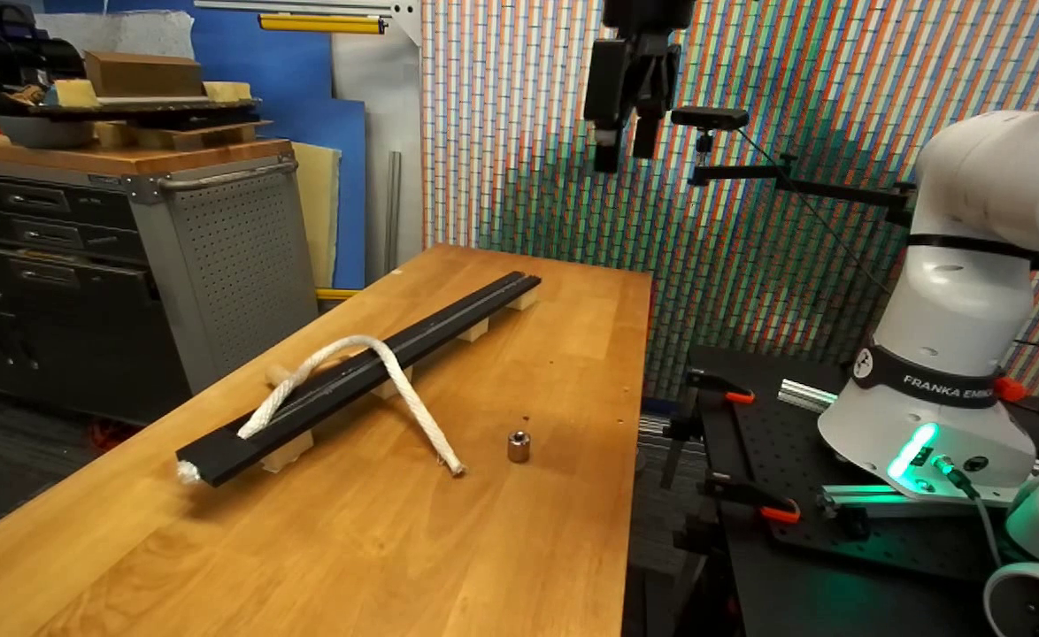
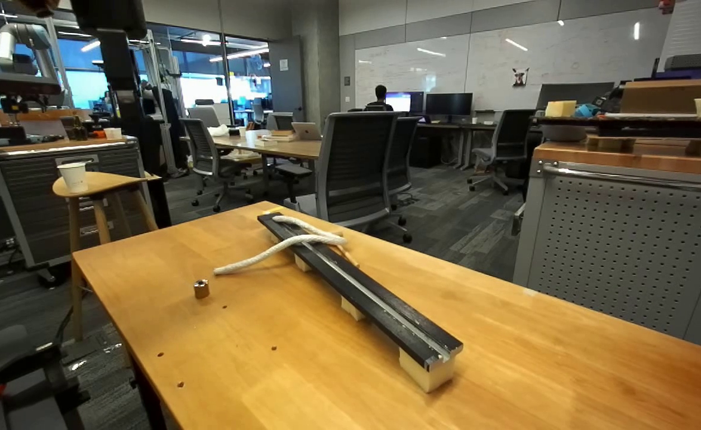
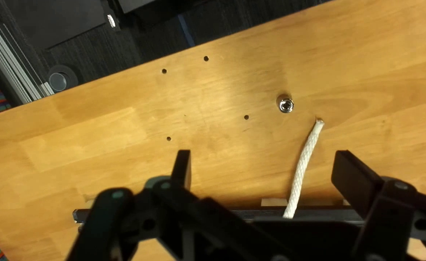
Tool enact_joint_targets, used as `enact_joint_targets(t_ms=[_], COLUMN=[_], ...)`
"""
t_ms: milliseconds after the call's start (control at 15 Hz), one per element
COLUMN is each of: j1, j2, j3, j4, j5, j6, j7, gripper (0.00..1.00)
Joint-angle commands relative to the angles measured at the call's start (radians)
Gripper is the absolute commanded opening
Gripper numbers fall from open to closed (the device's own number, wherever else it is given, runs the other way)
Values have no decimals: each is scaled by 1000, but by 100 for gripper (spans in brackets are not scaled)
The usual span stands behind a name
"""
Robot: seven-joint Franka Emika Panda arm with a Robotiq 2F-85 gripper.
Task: Place the rope along the center of the black object
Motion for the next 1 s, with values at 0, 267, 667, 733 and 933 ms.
enact_joint_targets(t_ms=[0, 267, 667, 733, 933], j1=[-9, 3, 38, 47, 77], j2=[159, 313, 507, 537, 622], j3=[66, 82, 38, 29, -4], j4=[43, 68, 146, 164, 218], j5=[-45, -126, -200, -205, -193], j6=[123, 250, 427, 440, 471], j7=[146, 272, 365, 373, 389], gripper=[100, 100, 100, 100, 100])
